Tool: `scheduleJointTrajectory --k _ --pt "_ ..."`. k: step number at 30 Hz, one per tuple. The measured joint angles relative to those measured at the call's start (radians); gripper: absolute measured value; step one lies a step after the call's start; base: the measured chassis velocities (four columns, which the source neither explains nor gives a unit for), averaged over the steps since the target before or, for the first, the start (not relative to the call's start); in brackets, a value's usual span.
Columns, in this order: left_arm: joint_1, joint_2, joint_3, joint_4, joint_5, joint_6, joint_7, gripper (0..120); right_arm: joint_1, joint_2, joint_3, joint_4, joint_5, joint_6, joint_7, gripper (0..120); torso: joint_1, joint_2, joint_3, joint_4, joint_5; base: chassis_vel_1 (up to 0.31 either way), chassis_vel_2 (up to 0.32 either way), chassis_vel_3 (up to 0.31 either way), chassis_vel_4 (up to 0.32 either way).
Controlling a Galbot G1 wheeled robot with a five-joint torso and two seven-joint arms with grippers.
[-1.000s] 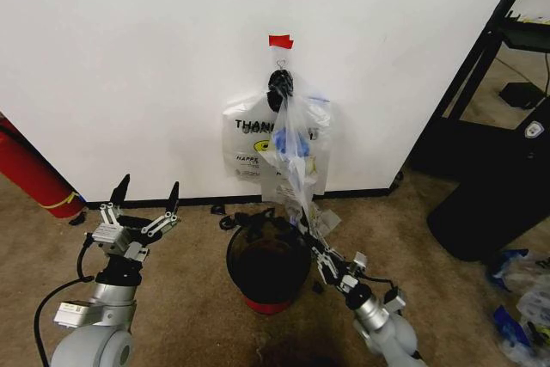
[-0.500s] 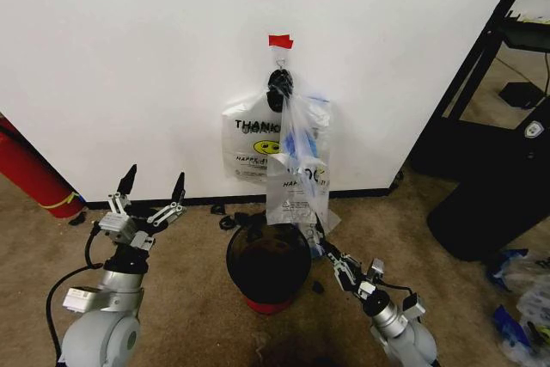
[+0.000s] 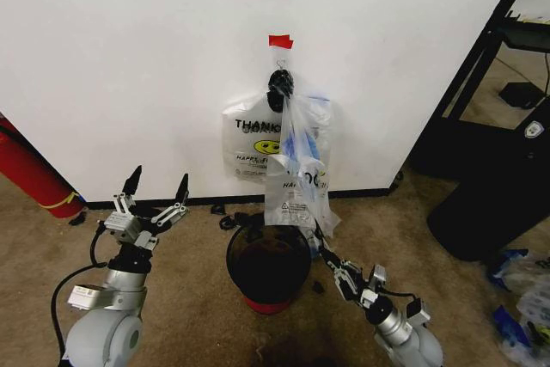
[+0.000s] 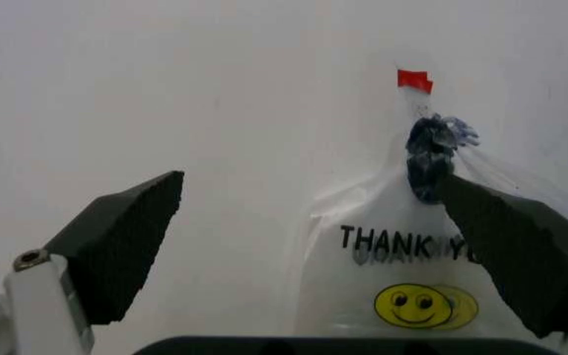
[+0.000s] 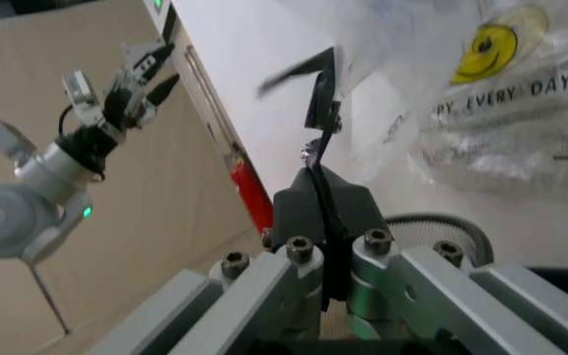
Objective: Pick up the garbage bag from the wall and place it over the trash bin.
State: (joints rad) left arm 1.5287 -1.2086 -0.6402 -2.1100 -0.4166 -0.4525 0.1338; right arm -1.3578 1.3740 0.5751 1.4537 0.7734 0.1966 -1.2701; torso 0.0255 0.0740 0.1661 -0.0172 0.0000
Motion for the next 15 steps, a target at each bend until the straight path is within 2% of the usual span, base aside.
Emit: scheduleJointTrajectory --k 8,12,13,15 --pt "0.055 -0.026 -0.001 -0.020 0.037 -0.019 -0.002 100 0.042 0.011 -0.041 0.043 0.095 0.041 0.136 0 0.000 0.000 0.000 0.0002 -0.0001 0.000 0.000 0.000 0.000" --pt "0.080 -0.041 0.004 -0.021 0.059 -0.033 -0.001 100 0.095 0.019 -0.081 0.040 0.133 0.091 0.273 0 0.000 0.000 0.000 0.0003 -0.0001 0.000 0.000 0.000 0.000" --pt "0.080 -0.041 0.004 -0.021 0.059 -0.033 -0.001 100 0.095 0.019 -0.081 0.040 0.133 0.091 0.273 0 0.000 0.000 0.000 0.0003 -0.0001 0.000 0.000 0.000 0.000" --pt "0.081 -0.044 0.006 -0.019 0.066 -0.034 -0.001 100 0.115 0.020 -0.104 0.043 0.141 0.117 0.375 3 0.000 0.000 0.000 0.0002 0.0000 0.000 0.000 0.000 0.000"
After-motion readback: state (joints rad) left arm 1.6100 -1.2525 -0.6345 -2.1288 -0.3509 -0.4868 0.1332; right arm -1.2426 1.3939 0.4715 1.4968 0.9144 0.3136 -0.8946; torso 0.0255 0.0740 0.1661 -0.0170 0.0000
